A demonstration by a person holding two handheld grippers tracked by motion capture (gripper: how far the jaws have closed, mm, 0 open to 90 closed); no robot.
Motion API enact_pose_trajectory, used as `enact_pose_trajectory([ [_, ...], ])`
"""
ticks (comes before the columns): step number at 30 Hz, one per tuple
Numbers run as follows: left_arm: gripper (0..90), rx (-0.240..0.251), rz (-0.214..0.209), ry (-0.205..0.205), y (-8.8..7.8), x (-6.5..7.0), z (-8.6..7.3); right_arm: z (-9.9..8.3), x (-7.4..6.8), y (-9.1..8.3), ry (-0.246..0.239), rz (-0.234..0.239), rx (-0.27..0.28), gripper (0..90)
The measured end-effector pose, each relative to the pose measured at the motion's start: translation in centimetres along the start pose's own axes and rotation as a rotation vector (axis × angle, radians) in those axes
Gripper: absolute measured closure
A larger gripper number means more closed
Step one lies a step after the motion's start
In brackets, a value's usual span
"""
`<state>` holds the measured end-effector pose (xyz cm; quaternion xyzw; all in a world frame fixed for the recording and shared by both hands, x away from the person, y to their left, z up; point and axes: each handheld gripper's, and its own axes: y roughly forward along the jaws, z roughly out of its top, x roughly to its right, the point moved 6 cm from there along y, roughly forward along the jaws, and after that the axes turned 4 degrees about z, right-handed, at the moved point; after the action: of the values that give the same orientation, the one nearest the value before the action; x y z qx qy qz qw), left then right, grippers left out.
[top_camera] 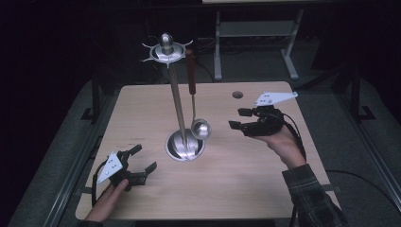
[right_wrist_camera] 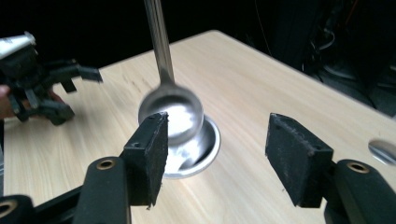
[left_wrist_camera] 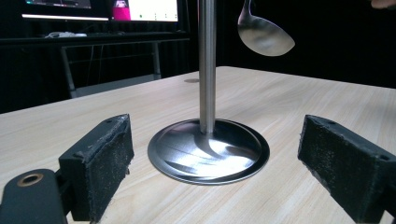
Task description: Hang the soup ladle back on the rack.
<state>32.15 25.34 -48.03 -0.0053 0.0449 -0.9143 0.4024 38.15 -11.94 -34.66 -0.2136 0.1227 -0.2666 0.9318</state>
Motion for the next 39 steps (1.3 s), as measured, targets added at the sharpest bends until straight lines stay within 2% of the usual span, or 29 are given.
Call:
enact_pose_trajectory([
  [9,9.7,-0.003,0.001,0.002,-0.1,-0.1,0.0,-3.7,0.3,0.0,0.038,-0.018,-0.019,36.0],
  [21,9.7,-0.008,0.001,-0.001,-0.1,-0.1,-0.1,-7.9,0.3,-0.1,0.047,-0.073,-0.047,32.8],
  [27,9.7,-0.007,0.000,-0.001,-0.1,-0.1,-0.1,-10.0,0.8,-0.3,0.069,-0.116,-0.066,27.6],
  [34,9.7,-0.007,-0.002,0.000,-0.1,-0.1,-0.1,-13.5,1.5,-1.1,0.122,-0.163,-0.075,22.1],
  [39,9.7,-0.007,-0.003,0.000,-0.1,-0.1,-0.1,-15.5,1.8,-1.9,0.138,-0.218,-0.089,18.2],
])
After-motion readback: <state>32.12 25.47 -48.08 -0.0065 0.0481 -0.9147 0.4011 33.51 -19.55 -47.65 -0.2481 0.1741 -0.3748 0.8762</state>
